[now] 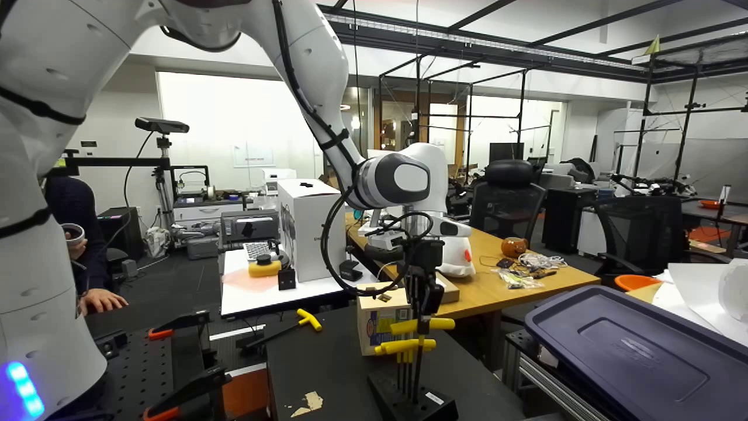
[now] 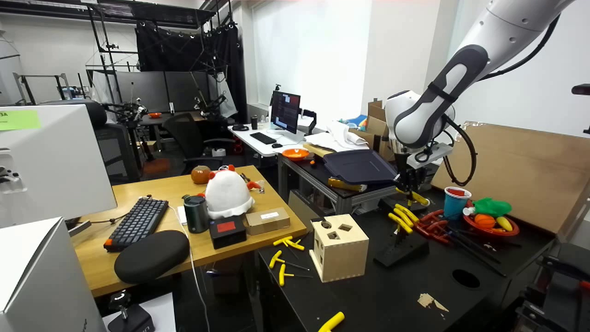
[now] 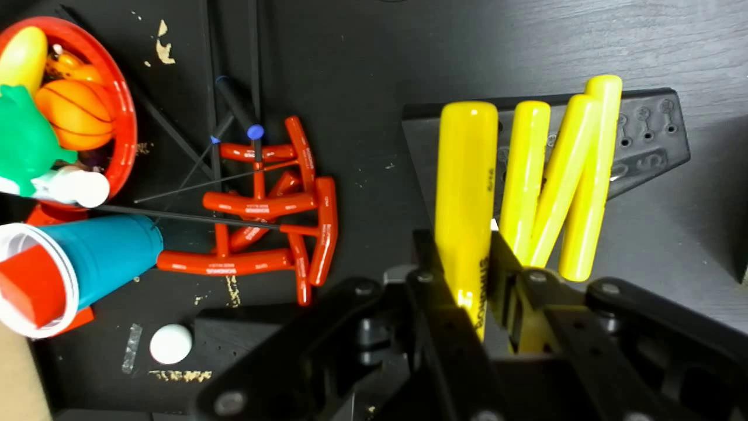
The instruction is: Pick up the yellow object tool and put it among the other yellow tools
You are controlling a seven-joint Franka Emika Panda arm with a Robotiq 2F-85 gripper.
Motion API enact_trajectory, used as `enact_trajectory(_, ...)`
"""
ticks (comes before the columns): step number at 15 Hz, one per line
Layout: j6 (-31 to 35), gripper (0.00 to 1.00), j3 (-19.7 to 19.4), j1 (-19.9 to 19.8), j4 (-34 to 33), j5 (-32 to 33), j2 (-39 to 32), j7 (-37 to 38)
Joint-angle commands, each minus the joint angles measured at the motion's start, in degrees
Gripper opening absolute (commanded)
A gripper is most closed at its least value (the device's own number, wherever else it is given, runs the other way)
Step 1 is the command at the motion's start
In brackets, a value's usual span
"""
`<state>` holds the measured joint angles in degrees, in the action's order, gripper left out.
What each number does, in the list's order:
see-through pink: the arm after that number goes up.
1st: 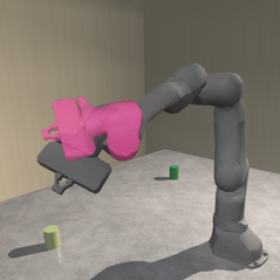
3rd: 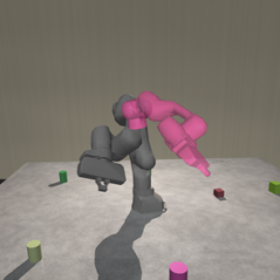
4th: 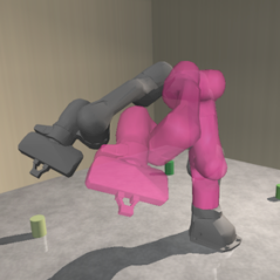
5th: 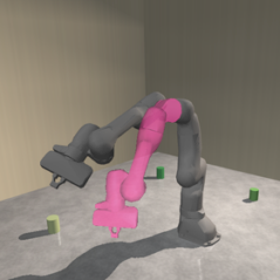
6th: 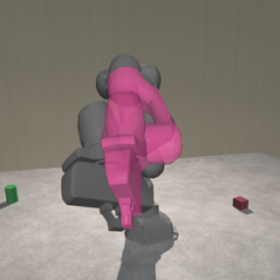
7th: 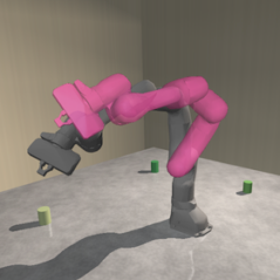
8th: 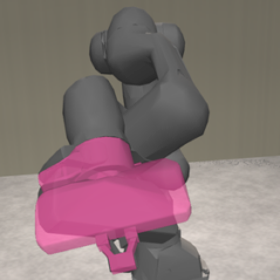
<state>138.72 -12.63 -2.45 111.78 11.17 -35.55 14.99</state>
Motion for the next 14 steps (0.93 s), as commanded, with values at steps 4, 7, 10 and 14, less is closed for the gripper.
enact_trajectory(4,-0.9,0.06,0.0,0.2,0.5,0.2,0.9,-1.1)
enact_trajectory(7,-0.5,0.06,-0.2,0.3,0.9,0.6,0.8,-0.9)
enact_trajectory(10,-0.7,0.06,-0.2,0.2,1.0,0.5,0.5,-1.1)
enact_trajectory(14,-0.6,0.06,-0.1,0.1,1.2,0.5,0.3,-1.3)
